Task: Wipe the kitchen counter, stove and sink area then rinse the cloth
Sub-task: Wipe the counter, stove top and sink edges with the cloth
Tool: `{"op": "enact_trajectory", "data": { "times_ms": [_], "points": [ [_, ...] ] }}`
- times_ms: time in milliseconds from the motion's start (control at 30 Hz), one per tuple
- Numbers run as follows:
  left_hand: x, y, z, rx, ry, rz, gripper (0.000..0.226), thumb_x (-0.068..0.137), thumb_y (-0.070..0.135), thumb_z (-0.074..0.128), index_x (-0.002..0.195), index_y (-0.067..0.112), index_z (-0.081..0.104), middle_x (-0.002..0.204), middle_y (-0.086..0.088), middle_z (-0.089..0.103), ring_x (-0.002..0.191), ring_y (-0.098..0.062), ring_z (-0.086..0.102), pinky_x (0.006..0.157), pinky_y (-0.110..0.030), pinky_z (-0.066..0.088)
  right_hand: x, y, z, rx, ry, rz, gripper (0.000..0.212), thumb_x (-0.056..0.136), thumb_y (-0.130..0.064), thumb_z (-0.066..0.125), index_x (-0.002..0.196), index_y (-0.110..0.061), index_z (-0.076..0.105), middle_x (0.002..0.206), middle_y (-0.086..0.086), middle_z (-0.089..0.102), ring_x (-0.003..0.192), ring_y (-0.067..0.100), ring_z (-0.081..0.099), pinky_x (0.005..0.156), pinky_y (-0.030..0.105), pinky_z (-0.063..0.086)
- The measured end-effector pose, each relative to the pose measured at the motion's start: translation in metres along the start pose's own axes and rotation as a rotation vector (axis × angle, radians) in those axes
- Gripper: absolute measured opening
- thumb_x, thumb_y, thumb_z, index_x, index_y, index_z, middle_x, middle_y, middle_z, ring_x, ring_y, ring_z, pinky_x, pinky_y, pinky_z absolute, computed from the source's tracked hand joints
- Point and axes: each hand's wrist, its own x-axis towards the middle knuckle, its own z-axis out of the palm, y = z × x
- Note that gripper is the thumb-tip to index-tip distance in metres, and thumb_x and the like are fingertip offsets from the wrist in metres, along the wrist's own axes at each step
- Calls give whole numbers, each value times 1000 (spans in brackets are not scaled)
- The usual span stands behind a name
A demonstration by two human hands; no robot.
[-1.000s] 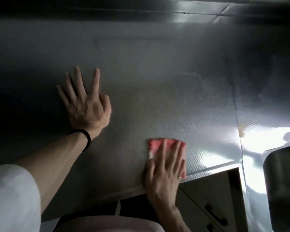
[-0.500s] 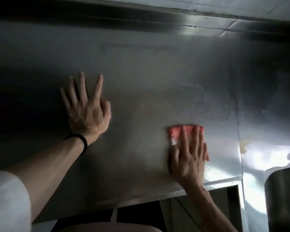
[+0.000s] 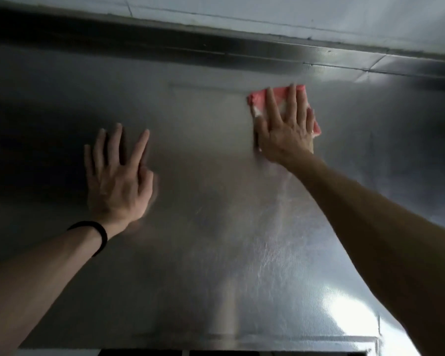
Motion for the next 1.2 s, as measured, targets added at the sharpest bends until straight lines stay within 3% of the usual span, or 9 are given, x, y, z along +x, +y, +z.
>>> {"op": "enact_trajectory", "data": {
  "times_ms": [167, 400, 467, 567, 633, 767, 933, 1067, 1200],
  "points": [
    [1, -1, 2, 28, -19, -1, 71, 95, 41, 34, 165, 38, 22, 172, -16, 17, 157, -44, 16, 126, -65, 11, -17, -13, 12, 24, 39, -40, 67, 108, -59, 18, 167, -34, -3, 174, 14, -14, 160, 33, -16, 129, 55, -5],
    [17, 43, -14, -186, -19, -106, 76, 85, 28, 45, 160, 24, 36, 164, -14, 34, 153, -38, 30, 125, -68, 11, -253, -5, 66, 11, 83, -205, 67, 102, -41, 47, 164, -32, 27, 174, 18, 8, 159, 41, 17, 124, 54, 22],
    [24, 76, -16, -244, -27, -69, 76, 86, 28, 44, 161, 23, 36, 164, -13, 36, 154, -35, 31, 124, -67, 13, -298, 4, 74, 50, 113, -141, 60, 98, -46, 43, 157, -33, 40, 174, 9, 16, 155, 36, 31, 120, 52, 30],
    [32, 129, -10, -274, -92, -12, 76, 89, 33, 42, 164, 26, 32, 168, -13, 32, 156, -35, 28, 125, -62, 14, -310, 12, 71, 86, 194, -61, 54, 105, -49, 21, 150, -33, 47, 174, 4, 16, 160, 24, 20, 123, 42, 23],
    [34, 155, -1, -245, -138, -2, 74, 92, 36, 40, 165, 32, 28, 170, -10, 29, 157, -36, 25, 125, -62, 15, -308, 19, 70, 69, 180, -20, 54, 104, -50, 22, 147, -33, 50, 173, 6, 16, 161, 22, 18, 121, 42, 25],
    [30, 163, 17, -108, -139, 13, 70, 96, 42, 34, 165, 39, 23, 175, -7, 18, 161, -38, 14, 127, -63, 10, -258, 35, 63, 19, 132, -26, 64, 94, -49, 45, 156, -35, 40, 175, 8, 10, 156, 35, 26, 117, 51, 29],
    [26, 161, 23, -25, -91, 45, 72, 97, 43, 39, 166, 36, 19, 175, -9, 16, 161, -39, 13, 127, -64, 12, -78, 29, 20, 11, 77, -58, 67, 108, -60, 19, 167, -35, -2, 175, 14, -11, 161, 31, -13, 131, 51, 4],
    [26, 164, 22, -7, -76, 42, 77, 94, 43, 50, 166, 36, 23, 174, -10, 18, 160, -40, 17, 128, -63, 13, 40, 22, -9, 26, 79, -78, 68, 108, -60, 20, 167, -34, -3, 174, 15, -14, 161, 33, -15, 130, 55, 0],
    [26, 165, 22, -1, -70, 32, 79, 93, 41, 55, 165, 35, 24, 174, -10, 19, 159, -40, 18, 127, -63, 15, 59, 17, -13, 55, 92, -43, 67, 107, -58, 18, 167, -35, -1, 174, 17, -11, 161, 33, -13, 130, 54, 0]
  ]
}}
